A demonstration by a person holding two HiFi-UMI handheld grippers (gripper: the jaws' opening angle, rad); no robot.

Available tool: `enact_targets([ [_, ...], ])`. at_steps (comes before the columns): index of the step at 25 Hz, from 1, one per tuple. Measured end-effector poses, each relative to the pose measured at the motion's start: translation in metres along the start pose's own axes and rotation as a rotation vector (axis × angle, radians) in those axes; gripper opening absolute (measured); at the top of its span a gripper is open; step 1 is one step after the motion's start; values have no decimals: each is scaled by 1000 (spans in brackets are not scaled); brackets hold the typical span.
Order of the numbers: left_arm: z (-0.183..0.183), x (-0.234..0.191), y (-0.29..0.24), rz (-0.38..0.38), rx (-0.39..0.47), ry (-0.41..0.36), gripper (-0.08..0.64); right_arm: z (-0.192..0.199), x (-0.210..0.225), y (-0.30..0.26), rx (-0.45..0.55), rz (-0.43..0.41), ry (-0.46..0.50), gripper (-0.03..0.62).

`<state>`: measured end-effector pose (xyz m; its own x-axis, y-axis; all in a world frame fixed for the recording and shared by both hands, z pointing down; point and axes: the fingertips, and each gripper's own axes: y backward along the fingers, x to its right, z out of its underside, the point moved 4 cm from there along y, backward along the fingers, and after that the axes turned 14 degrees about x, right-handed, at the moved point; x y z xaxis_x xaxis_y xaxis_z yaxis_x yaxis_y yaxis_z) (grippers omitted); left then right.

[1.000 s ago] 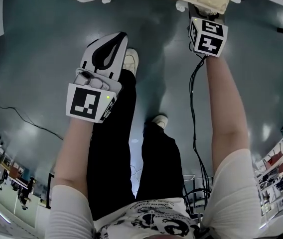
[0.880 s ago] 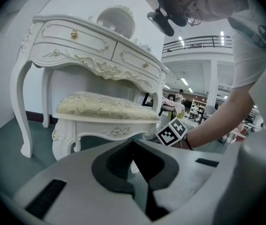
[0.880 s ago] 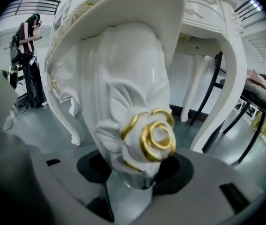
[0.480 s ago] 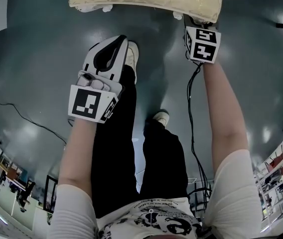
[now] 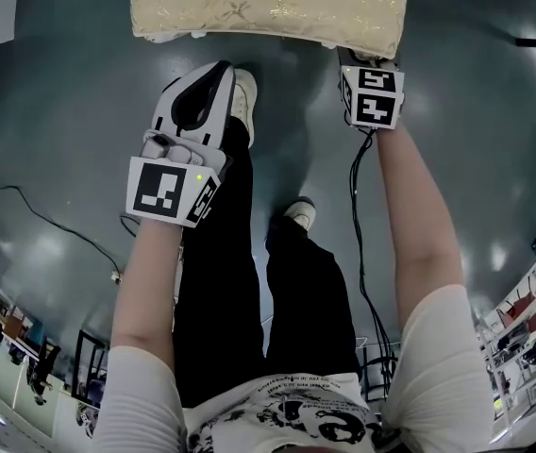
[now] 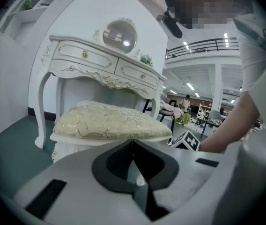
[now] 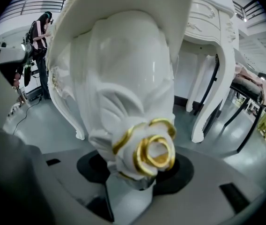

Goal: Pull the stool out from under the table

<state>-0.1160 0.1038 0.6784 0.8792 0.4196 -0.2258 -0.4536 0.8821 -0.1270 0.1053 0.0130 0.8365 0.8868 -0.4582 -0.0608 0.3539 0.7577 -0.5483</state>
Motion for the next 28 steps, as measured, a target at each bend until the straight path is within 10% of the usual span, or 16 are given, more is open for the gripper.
enact_targets([
  [12,-18,29,21,-39,-23,16,20,-12,0,34,0,-40,32,237],
  [22,-45,65,40,-33,-46,4,21,-22,-3,85,-186,-24,-69,243],
  [28,-88,95,52,1,-57,23,20,-77,-3,160,-112,-19,-80,37],
])
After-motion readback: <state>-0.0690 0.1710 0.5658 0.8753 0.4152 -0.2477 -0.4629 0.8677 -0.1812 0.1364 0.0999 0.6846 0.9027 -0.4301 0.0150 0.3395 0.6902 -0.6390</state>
